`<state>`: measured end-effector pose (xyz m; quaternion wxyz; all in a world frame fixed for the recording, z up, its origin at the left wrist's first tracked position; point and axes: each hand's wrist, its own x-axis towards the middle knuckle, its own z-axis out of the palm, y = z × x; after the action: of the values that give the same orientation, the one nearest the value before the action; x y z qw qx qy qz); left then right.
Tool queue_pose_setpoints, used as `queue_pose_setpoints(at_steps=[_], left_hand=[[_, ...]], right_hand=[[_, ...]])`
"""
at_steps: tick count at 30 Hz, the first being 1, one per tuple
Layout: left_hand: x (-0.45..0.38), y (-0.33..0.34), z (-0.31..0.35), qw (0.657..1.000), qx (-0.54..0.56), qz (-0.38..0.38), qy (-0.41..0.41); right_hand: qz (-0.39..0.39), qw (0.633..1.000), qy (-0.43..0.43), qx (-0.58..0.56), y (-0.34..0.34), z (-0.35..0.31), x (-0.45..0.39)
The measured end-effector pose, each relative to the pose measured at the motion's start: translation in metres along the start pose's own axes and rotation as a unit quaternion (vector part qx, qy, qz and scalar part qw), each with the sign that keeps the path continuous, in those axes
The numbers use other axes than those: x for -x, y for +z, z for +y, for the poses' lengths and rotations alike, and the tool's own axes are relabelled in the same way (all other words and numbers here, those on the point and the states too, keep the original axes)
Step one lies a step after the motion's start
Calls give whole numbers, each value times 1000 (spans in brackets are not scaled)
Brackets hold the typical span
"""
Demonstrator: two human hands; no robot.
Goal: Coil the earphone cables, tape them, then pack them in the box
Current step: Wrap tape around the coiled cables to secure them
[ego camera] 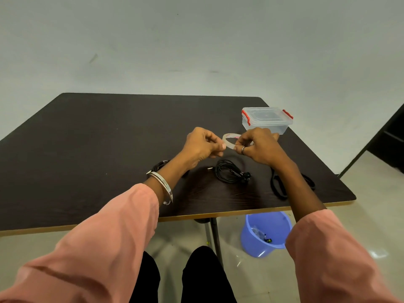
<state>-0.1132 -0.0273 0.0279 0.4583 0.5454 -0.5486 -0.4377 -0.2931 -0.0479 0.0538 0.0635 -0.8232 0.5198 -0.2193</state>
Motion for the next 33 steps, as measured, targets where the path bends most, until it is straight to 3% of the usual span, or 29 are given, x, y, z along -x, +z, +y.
queue_pose_setpoints(at_steps=[14, 23, 33], left_hand=[[3, -4, 0, 991, 123, 36, -26], [-3, -4, -6, 984, 143, 16, -101], [-20, -7, -8, 979, 107, 62, -163]], right_hand=[[-2, 999, 24, -26, 4, 5, 2], [-14, 999, 32, -1, 8, 11, 5], [-86, 990, 81, 71, 13, 29, -1]])
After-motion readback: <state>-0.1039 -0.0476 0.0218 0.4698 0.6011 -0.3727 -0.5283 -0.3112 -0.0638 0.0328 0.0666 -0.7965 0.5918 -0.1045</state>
